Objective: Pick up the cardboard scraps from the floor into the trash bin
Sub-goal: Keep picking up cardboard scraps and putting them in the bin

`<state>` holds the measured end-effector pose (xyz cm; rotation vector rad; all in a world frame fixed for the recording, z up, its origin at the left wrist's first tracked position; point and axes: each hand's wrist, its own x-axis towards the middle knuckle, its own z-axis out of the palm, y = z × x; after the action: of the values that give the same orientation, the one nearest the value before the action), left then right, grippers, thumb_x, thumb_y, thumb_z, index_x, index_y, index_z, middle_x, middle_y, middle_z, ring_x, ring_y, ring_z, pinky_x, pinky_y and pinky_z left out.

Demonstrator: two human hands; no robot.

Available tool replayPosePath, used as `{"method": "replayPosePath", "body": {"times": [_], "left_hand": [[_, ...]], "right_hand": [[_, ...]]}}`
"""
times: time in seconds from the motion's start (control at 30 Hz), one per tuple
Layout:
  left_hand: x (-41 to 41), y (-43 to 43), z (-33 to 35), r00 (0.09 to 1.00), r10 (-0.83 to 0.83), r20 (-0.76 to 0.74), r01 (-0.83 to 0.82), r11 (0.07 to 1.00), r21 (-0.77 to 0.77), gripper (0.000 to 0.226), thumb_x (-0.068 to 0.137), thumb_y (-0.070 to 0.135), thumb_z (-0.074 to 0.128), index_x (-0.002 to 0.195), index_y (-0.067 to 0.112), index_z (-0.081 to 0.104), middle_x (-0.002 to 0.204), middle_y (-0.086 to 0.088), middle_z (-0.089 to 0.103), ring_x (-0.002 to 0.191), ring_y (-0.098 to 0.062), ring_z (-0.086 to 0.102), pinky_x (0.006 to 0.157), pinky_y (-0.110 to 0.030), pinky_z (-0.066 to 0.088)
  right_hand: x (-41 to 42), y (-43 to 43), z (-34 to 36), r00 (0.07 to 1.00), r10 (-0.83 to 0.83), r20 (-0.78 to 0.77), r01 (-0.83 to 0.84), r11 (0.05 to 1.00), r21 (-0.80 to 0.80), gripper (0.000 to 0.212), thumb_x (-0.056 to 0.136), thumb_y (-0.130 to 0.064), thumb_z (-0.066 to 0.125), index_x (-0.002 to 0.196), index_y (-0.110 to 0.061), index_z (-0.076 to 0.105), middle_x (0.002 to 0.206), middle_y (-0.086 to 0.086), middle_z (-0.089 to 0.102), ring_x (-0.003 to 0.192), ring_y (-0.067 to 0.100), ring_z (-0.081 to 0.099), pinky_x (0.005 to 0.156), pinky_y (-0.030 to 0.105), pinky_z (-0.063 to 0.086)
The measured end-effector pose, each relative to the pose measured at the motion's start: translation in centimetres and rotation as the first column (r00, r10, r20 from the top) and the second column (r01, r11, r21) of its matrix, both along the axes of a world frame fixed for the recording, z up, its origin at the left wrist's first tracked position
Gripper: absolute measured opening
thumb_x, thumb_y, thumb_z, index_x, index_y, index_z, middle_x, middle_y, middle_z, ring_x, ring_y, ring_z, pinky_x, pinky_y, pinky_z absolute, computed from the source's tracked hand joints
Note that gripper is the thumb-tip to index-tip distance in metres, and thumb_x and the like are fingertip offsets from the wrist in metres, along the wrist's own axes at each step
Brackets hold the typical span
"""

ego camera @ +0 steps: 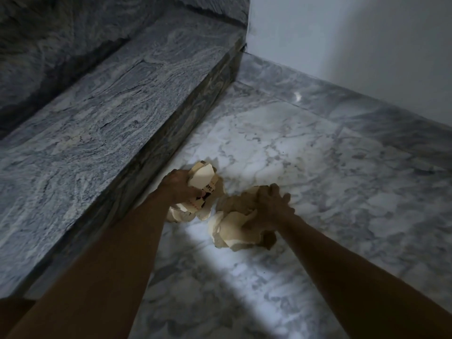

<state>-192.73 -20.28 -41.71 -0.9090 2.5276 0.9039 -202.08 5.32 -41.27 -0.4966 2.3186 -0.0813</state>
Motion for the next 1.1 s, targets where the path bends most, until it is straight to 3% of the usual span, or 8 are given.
{"method": "replayPosePath", "body": {"times": [0.13, 0.37, 0.53, 0.67, 0.77, 0.87, 1.0, 1.1], "left_hand": [[0.1, 0.1, -0.2, 1.000, 0.000, 0.010, 0.000, 1.000, -0.031, 0.059, 0.066, 0.045, 0.084, 0.119, 0.023, 0.066, 0.108, -0.005, 0.068, 0.091, -0.020, 0.061, 0.077, -0.030, 0.053], [0.9, 0.2, -0.9, 0.999, 0.054, -0.002, -0.054, 0.998, 0.009, 0.064, 0.067, 0.050, 0.081, 0.125, 0.031, 0.061, 0.108, 0.002, 0.065, 0.092, -0.016, 0.058, 0.078, -0.030, 0.051], [1.8, 0.7, -0.9, 0.994, 0.106, -0.022, -0.105, 0.994, 0.042, 0.072, 0.067, 0.053, 0.081, 0.128, 0.023, 0.057, 0.112, -0.002, 0.065, 0.100, -0.021, 0.061, 0.082, -0.031, 0.052], [3.2, 0.2, -1.1, 0.962, 0.259, -0.091, -0.237, 0.951, 0.200, 0.071, 0.055, 0.064, 0.081, 0.112, 0.024, 0.068, 0.099, 0.005, 0.072, 0.095, -0.016, 0.068, 0.082, -0.035, 0.058], [3.2, -0.5, -0.2, 0.949, 0.288, -0.130, -0.251, 0.936, 0.247, 0.061, 0.059, 0.062, 0.082, 0.103, 0.021, 0.073, 0.092, 0.001, 0.076, 0.088, -0.019, 0.072, 0.079, -0.039, 0.061], [1.8, -0.2, 1.6, 0.941, 0.297, -0.159, -0.240, 0.922, 0.302, 0.049, 0.067, 0.051, 0.084, 0.097, 0.014, 0.073, 0.091, -0.007, 0.076, 0.088, -0.027, 0.072, 0.079, -0.043, 0.060], [-0.5, 1.4, 2.6, 0.941, 0.296, -0.165, -0.223, 0.908, 0.354, 0.066, 0.052, 0.064, 0.082, 0.097, 0.017, 0.075, 0.090, -0.002, 0.076, 0.086, -0.021, 0.073, 0.079, -0.040, 0.060], [-2.8, 5.0, 3.7, 0.941, 0.281, -0.189, -0.175, 0.882, 0.437, 0.052, 0.066, 0.049, 0.086, 0.101, 0.012, 0.074, 0.094, -0.002, 0.076, 0.088, -0.018, 0.072, 0.080, -0.035, 0.060]], "right_hand": [[-0.2, -0.5, 0.4, 0.998, -0.047, -0.050, 0.045, 0.998, -0.044, 0.139, 0.037, -0.052, 0.093, 0.144, -0.033, 0.006, 0.135, 0.008, 0.028, 0.127, 0.041, 0.036, 0.096, 0.058, 0.042], [-1.2, -1.5, 0.4, 1.000, 0.012, 0.011, -0.011, 0.997, -0.074, 0.109, 0.044, -0.054, 0.092, 0.133, -0.019, 0.039, 0.128, 0.007, 0.048, 0.121, 0.032, 0.053, 0.090, 0.039, 0.048], [-1.0, -1.0, -0.4, 0.999, 0.014, 0.044, -0.008, 0.990, -0.140, 0.104, 0.026, -0.067, 0.085, 0.119, -0.027, 0.061, 0.111, -0.003, 0.068, 0.102, 0.018, 0.066, 0.080, 0.031, 0.058], [-2.3, 0.7, 0.8, 0.983, -0.056, 0.174, 0.102, 0.958, -0.269, 0.075, 0.046, -0.047, 0.096, 0.112, -0.022, 0.071, 0.104, -0.001, 0.072, 0.097, 0.016, 0.069, 0.078, 0.033, 0.061], [-4.5, 2.9, 2.4, 0.943, -0.207, 0.259, 0.299, 0.870, -0.392, 0.070, 0.048, -0.035, 0.099, 0.112, -0.021, 0.072, 0.108, -0.003, 0.071, 0.102, 0.016, 0.068, 0.083, 0.041, 0.060], [-6.1, 4.6, 4.0, 0.849, -0.375, 0.373, 0.521, 0.715, -0.467, 0.074, 0.036, -0.036, 0.101, 0.104, -0.021, 0.075, 0.099, -0.002, 0.076, 0.091, 0.016, 0.073, 0.075, 0.039, 0.063], [-7.0, 5.6, 5.3, 0.758, -0.440, 0.481, 0.651, 0.562, -0.511, 0.077, 0.037, -0.036, 0.101, 0.108, -0.020, 0.074, 0.101, 0.000, 0.076, 0.092, 0.019, 0.074, 0.080, 0.040, 0.062], [-6.0, 6.4, 6.5, 0.684, -0.448, 0.576, 0.729, 0.453, -0.514, 0.073, 0.041, -0.033, 0.100, 0.107, -0.016, 0.075, 0.101, 0.003, 0.077, 0.093, 0.023, 0.074, 0.084, 0.044, 0.061]]}}
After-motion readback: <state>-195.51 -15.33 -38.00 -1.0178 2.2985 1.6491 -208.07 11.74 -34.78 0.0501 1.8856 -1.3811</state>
